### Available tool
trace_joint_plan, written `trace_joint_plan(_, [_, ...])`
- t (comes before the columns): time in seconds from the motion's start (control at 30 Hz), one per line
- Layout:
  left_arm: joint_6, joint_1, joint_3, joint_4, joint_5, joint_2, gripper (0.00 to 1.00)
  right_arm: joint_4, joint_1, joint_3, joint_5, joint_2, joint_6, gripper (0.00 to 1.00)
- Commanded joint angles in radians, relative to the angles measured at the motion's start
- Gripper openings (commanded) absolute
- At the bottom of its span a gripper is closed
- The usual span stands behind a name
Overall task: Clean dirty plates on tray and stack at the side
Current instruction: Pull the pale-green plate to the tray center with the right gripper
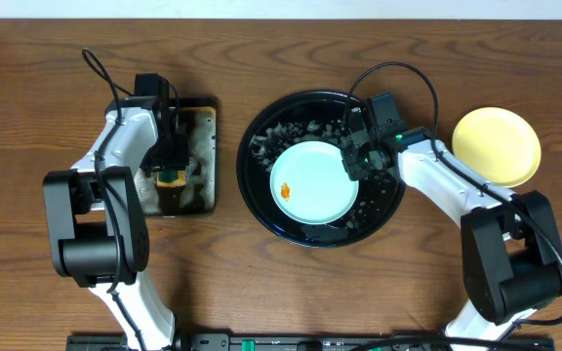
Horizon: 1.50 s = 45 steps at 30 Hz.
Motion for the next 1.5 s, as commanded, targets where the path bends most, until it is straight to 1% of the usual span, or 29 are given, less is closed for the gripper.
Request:
trace_joint_plan(0.0, [0.006,0.000,-0.002,0.001,-0.005,0.010,0.38,0.002,-0.006,0.003,-0.004,0.039,0.017,0.22])
trace_joint_plan(0.13, [0.006,0.000,-0.002,0.001,-0.005,0.010,0.38,0.002,-0.007,0.003,-0.012,0.074,0.042,0.20])
trace_joint_plan(0.17, [0.006,0.000,-0.002,0.001,-0.005,0.010,0.38,0.003,-0.007,0.003,-0.014,0.079,0.043,0.18])
trace_joint_plan(0.3, [0.006,0.000,-0.002,0.000,-0.005,0.010,0.38,0.005,-0.009,0.003,-0.015,0.075,0.071,0.01])
trace_joint_plan(0.4, [0.006,0.000,-0.002,0.000,-0.005,0.010,0.38,-0.018,-0.018,0.003,-0.014,0.060,0.150,0.01])
trace_joint_plan(0.53, [0.006,0.000,-0.002,0.001,-0.005,0.010,0.38,-0.045,-0.034,0.003,-0.012,0.040,0.304,0.01])
trace_joint_plan(0.73, [0.006,0.000,-0.002,0.001,-0.005,0.010,0.39,-0.073,-0.037,0.003,0.021,0.034,0.420,0.01])
trace_joint_plan(0.87, [0.006,0.000,-0.002,0.001,-0.005,0.010,0.39,-0.077,-0.037,0.003,0.040,0.034,0.397,0.01])
trace_joint_plan(0.97, [0.006,0.000,-0.002,0.001,-0.005,0.010,0.39,-0.075,-0.037,0.003,0.069,0.034,0.336,0.01])
trace_joint_plan(1.07, [0.006,0.000,-0.002,0.003,-0.004,0.010,0.39,-0.053,-0.037,0.003,0.077,0.034,0.213,0.01])
trace_joint_plan(1.17, [0.006,0.000,0.000,0.000,-0.004,0.005,0.39,-0.051,-0.037,0.003,0.108,0.034,0.180,0.01])
trace_joint_plan(1.2, [-0.003,0.000,0.005,-0.014,-0.004,0.001,0.44,-0.051,-0.037,0.003,0.113,0.034,0.180,0.01])
trace_joint_plan(1.23, [-0.014,0.000,0.016,-0.031,-0.004,-0.005,0.46,-0.051,-0.037,0.003,0.112,0.034,0.180,0.01])
trace_joint_plan(1.33, [-0.032,0.000,0.072,-0.102,-0.005,-0.029,0.49,-0.050,-0.037,0.003,0.112,0.034,0.180,0.01])
trace_joint_plan(1.47, [-0.032,0.000,0.109,-0.139,-0.005,-0.089,0.53,-0.044,-0.037,0.003,0.112,0.034,0.180,0.01])
